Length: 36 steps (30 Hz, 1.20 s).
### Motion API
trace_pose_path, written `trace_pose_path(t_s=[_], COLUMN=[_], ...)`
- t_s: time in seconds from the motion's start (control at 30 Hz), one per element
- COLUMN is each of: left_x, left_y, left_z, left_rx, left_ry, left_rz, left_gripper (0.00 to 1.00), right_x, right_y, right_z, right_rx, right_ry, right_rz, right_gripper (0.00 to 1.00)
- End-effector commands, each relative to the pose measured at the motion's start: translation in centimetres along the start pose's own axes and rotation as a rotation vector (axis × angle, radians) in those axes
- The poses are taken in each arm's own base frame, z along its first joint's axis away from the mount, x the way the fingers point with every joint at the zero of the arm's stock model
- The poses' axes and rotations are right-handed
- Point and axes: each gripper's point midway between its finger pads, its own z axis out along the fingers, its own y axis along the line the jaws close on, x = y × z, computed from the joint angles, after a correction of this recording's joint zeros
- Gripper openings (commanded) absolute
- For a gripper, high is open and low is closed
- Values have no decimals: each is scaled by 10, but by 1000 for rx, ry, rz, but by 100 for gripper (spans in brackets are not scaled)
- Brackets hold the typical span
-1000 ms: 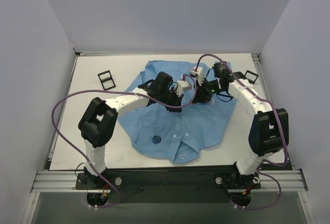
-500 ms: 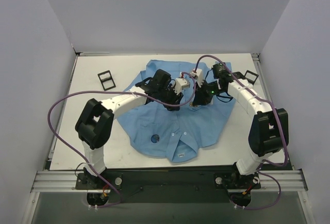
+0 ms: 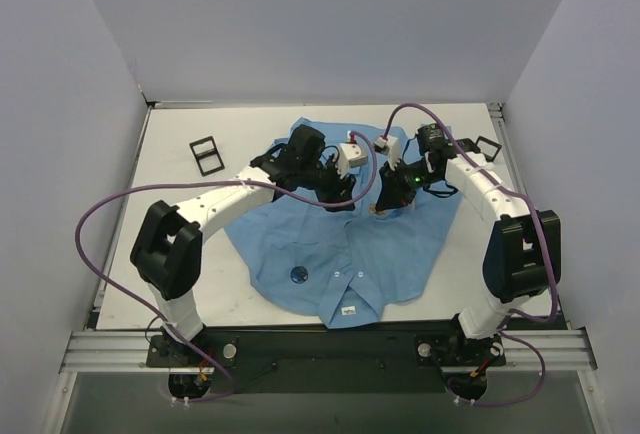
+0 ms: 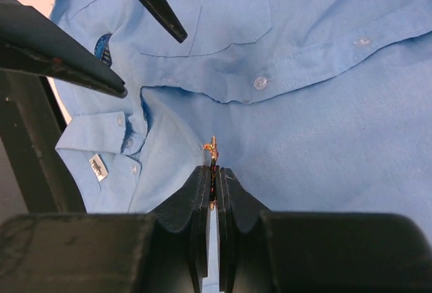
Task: Remove the brooch from the garment
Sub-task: Remove the brooch from the clothes.
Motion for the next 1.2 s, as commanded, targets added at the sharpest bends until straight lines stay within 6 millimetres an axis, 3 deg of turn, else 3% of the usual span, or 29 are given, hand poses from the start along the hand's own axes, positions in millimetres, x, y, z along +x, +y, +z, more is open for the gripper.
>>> trace_pose_path(t_s=[0.0, 0.33, 0.53, 1.17], left_x=[-35, -37, -41, -32], left_y=[-30, -56, -62, -81], left_z=[-5, 19, 20, 21], left_rx=[95, 166, 191, 263], left_ry=[-79, -49, -56, -40], left_rz=[74, 87, 52, 43], left_gripper=[53, 54, 55, 56], right_x=[-10, 2, 12, 14], right_y=[28, 49, 57, 65], right_z=[-17, -24, -23, -22], right_rx=[-67, -134, -164, -215], right_ry=[-31, 0, 9, -2], right_rz=[-18, -29, -35, -52], right_gripper=[0, 0, 0, 0])
